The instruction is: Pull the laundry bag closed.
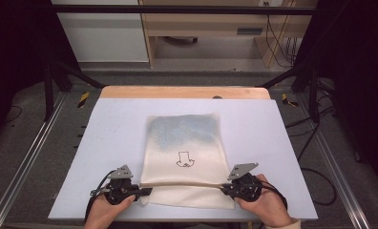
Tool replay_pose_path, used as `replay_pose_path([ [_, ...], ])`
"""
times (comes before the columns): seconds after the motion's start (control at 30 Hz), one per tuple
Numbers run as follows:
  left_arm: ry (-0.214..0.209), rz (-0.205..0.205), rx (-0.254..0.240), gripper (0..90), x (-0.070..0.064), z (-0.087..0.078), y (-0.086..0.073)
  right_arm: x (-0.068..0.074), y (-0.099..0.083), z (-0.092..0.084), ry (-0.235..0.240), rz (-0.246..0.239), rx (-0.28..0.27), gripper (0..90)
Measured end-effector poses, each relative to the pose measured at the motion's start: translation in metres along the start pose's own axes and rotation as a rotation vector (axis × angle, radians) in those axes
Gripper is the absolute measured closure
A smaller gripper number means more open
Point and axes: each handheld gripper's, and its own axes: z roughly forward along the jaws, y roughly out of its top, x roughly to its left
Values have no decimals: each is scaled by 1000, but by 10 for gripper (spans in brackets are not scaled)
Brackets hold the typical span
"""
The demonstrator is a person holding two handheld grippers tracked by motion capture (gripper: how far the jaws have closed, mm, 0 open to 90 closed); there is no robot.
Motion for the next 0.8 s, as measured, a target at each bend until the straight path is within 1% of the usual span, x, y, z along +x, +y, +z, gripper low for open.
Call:
replay_pose_path([
  [0.23, 1, 0, -1, 814, 0, 0, 0, -1, -3, -1, -4, 16, 2, 819],
  [0.8, 0, 0, -3, 813, 0, -1, 0, -1, -4, -2, -1, 16, -4, 819],
])
